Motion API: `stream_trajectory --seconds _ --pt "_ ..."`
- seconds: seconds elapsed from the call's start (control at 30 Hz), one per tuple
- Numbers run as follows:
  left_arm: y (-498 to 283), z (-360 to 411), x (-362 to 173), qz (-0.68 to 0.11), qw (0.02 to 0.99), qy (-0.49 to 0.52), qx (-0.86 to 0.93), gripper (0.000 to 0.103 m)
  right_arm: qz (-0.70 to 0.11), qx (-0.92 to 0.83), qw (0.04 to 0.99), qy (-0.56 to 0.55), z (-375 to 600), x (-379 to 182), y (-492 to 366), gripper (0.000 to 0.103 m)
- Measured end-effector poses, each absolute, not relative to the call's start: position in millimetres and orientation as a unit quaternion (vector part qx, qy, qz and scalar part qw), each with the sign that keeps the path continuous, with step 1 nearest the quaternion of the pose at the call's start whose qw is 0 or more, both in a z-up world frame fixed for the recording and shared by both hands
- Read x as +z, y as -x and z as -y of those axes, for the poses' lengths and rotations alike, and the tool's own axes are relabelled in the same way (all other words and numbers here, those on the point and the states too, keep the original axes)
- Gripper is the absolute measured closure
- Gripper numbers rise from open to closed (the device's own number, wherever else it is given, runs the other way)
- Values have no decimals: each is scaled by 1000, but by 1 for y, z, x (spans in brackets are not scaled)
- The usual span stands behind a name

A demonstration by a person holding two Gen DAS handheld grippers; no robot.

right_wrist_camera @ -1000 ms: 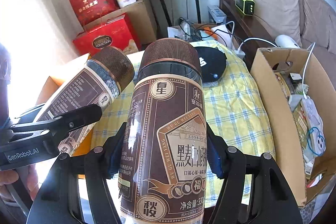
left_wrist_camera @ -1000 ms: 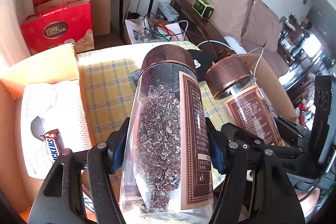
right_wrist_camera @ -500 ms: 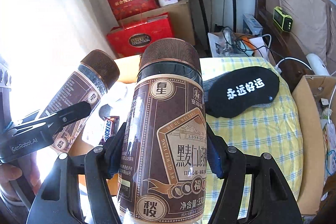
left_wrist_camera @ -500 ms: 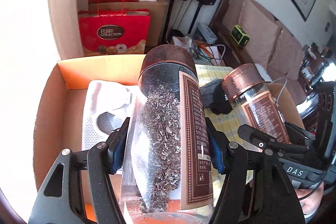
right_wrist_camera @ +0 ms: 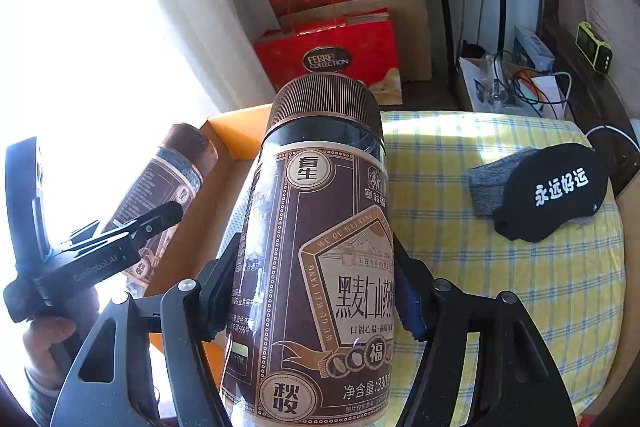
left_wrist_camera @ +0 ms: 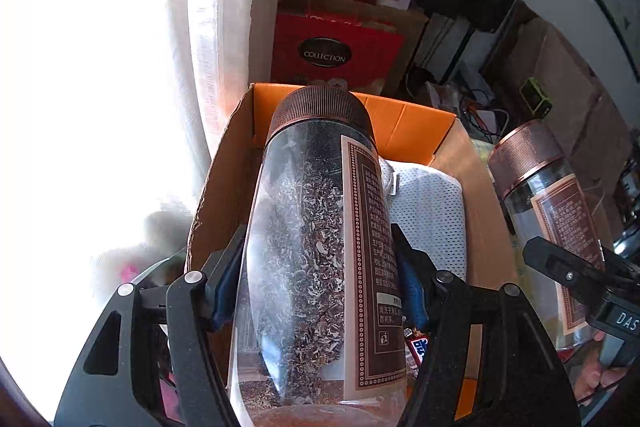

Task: Organize objects
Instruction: 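Lift both jars and carry them toward the orange box, then lower the seed-filled jar into the box and open the left gripper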

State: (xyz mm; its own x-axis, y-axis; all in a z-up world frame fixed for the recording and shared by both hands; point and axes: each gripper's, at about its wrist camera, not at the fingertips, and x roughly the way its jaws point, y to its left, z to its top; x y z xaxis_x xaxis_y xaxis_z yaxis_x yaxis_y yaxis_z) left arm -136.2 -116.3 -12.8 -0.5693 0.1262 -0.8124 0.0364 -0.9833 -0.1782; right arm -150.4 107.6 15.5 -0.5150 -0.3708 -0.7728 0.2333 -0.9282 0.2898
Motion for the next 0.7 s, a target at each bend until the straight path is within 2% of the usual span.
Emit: stream_trajectory --seconds 0.43,0.7 --pt "157 121 -62 71 4 510 857 41 83 -857 178 -477 -90 0 165 35" --pt "171 111 -75 44 -4 545 838 41 81 -854 181 -481 -87 -2 166 35"
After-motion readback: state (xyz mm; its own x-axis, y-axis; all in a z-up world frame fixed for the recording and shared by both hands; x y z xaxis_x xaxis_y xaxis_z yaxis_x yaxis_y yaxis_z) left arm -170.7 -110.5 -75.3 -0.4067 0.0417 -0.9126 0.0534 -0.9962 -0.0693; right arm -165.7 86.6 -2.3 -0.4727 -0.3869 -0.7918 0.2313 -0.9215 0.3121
